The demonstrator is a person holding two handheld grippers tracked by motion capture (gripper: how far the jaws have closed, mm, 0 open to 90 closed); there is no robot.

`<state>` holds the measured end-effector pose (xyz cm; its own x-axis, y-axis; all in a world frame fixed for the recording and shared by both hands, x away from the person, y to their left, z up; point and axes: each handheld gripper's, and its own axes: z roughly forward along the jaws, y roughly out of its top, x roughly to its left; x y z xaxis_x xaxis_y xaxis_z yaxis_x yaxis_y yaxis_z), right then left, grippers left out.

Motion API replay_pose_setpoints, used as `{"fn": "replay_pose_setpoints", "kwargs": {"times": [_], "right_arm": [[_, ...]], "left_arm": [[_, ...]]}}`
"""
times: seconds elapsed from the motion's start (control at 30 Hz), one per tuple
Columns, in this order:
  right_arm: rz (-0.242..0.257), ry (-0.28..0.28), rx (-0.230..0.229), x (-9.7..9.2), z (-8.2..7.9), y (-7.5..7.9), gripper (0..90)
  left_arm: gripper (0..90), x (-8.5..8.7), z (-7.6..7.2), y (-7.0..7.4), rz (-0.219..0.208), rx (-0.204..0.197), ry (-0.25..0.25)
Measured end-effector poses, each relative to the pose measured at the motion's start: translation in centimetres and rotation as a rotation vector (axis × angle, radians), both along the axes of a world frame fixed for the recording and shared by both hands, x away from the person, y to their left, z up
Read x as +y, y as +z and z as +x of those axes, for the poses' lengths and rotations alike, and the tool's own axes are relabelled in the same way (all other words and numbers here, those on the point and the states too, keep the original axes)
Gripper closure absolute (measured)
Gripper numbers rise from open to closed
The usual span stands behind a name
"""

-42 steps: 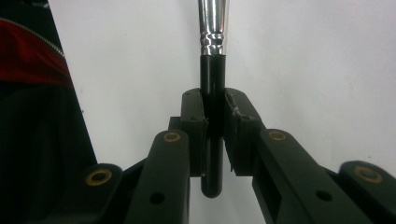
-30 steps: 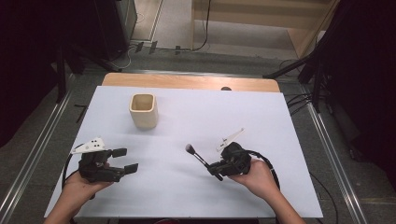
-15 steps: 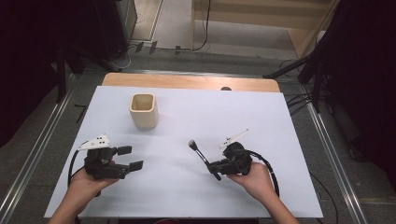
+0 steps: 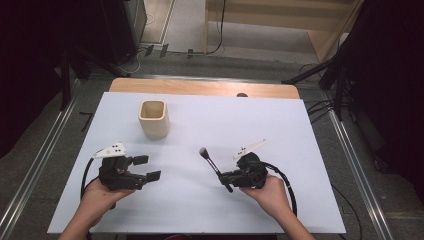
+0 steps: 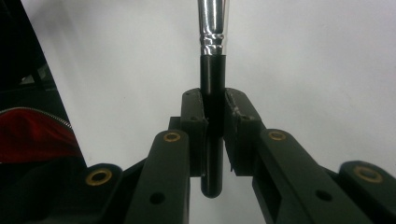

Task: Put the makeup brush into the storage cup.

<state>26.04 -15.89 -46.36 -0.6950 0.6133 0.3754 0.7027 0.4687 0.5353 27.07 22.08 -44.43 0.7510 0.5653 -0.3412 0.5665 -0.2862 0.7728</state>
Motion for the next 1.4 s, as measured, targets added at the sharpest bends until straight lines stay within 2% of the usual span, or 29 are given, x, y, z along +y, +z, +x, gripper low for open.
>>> {"fn": "replay_pose_setpoints", "kwargs": {"times": [0.2,0.43,0.67,0.87,1.0,1.37,1.4], "right_arm": [[0.014,-0.019,-0.008,0.1,0.0,0.1,80.3],[0.033,-0.065,-0.004,0.2,0.0,0.0,80.3],[0.053,-0.115,-0.020,0.7,0.0,0.2,80.3],[0.056,-0.139,-0.019,0.9,0.1,0.2,80.3],[0.069,-0.152,-0.019,1.0,0.1,0.2,80.3],[0.091,-0.172,-0.017,1.9,0.0,0.1,80.3],[0.094,-0.174,-0.019,2.0,0.0,0.1,80.3]], "left_arm": [[17.0,-0.7,0.1,0.0,0.010,0.006,0.010],[17.0,-1.4,0.3,0.1,0.005,0.019,0.020],[17.0,-2.7,0.4,0.1,0.012,0.035,0.017],[17.4,-3.5,0.6,0.2,-0.009,0.041,0.013],[19.7,-4.0,0.6,0.2,-0.007,0.043,0.000],[19.6,-4.8,0.8,0.5,-0.008,0.038,0.010],[19.5,-4.9,0.9,0.5,-0.018,0.039,0.012]]}}
